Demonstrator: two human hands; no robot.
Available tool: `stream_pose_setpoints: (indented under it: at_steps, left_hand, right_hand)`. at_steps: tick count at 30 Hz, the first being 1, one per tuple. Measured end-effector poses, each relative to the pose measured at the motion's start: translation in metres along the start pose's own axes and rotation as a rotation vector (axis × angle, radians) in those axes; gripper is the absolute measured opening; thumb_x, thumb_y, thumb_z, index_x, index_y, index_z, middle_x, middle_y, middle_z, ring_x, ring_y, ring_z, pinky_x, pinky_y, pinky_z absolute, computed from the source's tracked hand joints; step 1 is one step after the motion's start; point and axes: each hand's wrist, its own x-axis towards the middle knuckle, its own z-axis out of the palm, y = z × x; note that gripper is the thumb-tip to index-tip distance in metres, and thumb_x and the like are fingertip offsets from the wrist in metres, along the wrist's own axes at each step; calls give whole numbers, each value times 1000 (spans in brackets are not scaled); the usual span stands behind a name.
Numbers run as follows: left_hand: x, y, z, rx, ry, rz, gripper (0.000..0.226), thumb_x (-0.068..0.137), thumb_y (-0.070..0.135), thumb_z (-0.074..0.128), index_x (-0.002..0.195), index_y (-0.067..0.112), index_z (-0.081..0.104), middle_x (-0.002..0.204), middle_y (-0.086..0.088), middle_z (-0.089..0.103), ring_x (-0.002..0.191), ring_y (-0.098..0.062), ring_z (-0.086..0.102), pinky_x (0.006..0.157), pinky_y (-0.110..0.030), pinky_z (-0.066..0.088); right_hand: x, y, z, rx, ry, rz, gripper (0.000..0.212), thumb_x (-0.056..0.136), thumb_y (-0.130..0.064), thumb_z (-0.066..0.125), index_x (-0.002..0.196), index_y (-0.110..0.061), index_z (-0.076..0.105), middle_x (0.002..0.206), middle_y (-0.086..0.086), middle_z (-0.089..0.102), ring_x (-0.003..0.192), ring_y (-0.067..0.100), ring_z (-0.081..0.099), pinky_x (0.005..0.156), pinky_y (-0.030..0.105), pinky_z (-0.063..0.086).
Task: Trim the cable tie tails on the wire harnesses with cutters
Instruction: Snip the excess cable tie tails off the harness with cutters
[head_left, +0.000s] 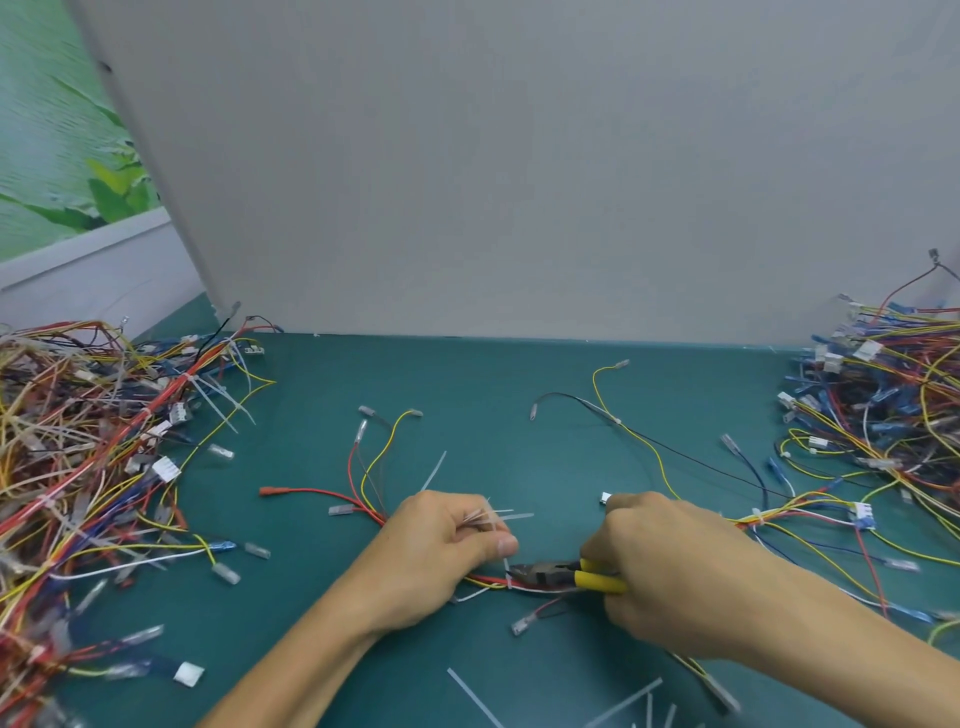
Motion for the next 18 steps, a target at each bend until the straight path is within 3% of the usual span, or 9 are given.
stream_pose_setpoints:
  at_steps: [4,8,13,15,18]
  left_hand:
    - [0,0,1,17,9,3,13,85,24,69,72,21,69,63,5,62,60,-5,50,63,-22,41]
    - [0,0,2,36,27,-1,14,85,24,69,71,23,69,68,3,68,61,-2,53,65,-21,45]
    - [1,0,5,25,33,9,14,85,22,69,71,22,68,72,-5,69,63,-8,54,67,-30,47]
    - [2,-1,5,37,33,18,15,86,23,69,70,22,67,66,-5,65,61,-9,50,64,-30,44]
    - [2,-3,5,69,32,35,24,88,28,66,66,23,60,56,8,48,55,-7,38,57,-25,34]
  right_hand:
    - [2,0,1,-14,5,-21,9,81,-24,48,73,-20,48,86,-1,40,72,28,45,45,28,21]
    - [3,1,3,-25,11,-47,9,80,-22,49,72,-18,48,85,-1,42,71,28,45,45,27,21]
    - [6,1,5,-76,27,-53,6,78,-17,50,80,-16,56,85,1,47,70,30,47,44,28,22]
    - [7,0,8,-97,34,-47,6,78,-15,49,80,-16,55,86,2,48,71,31,47,44,27,22]
    - [7,-2,13,-118,26,-30,5,78,-15,49,78,-19,50,85,3,44,71,31,44,45,26,21]
